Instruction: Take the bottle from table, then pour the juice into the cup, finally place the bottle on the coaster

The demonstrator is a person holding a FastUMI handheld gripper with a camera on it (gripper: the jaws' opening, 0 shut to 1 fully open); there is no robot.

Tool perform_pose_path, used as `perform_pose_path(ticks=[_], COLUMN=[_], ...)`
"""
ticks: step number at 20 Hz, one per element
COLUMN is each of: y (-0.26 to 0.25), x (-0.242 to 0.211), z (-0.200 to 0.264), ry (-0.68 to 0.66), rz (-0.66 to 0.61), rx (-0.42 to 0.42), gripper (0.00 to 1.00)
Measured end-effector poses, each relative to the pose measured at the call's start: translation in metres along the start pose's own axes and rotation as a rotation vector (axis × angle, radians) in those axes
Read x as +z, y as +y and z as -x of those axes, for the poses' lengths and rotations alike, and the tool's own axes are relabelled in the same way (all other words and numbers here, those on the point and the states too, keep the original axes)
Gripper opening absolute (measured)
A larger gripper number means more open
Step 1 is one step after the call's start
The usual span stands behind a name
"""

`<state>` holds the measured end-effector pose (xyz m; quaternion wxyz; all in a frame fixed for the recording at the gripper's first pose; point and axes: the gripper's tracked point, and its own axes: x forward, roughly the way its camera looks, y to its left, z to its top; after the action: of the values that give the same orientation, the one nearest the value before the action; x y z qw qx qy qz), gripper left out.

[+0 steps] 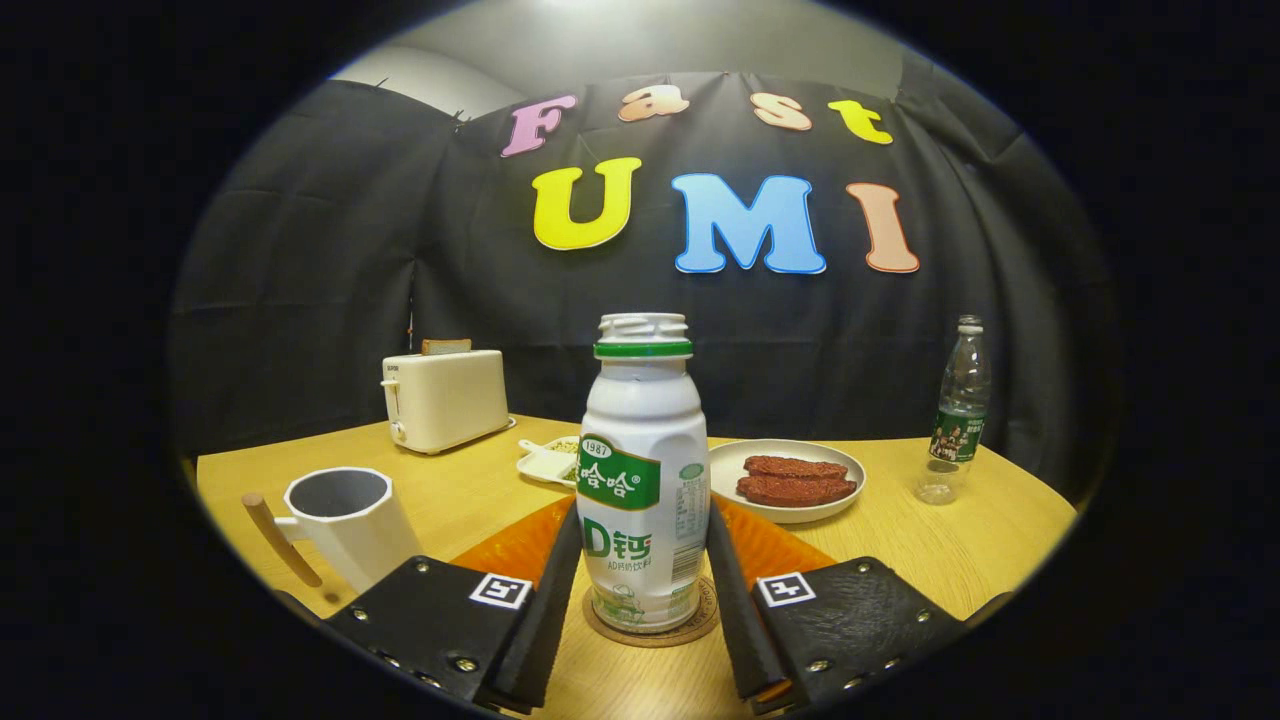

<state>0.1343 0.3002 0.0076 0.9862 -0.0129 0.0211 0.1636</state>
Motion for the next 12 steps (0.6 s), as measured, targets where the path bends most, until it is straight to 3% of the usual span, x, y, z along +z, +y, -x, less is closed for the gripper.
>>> perform_pose_path(ticks=[5, 8, 12], y=[-0.004, -0.004, -0.006], x=[-0.002, -0.002, 0.010], z=[0.000, 0.002, 0.009], ry=[0.006, -0.002, -0.030], rz=[0.008, 0.014, -0.006], rx=[-0.020, -0.023, -0.042], gripper=[0.73, 0.99, 0.99])
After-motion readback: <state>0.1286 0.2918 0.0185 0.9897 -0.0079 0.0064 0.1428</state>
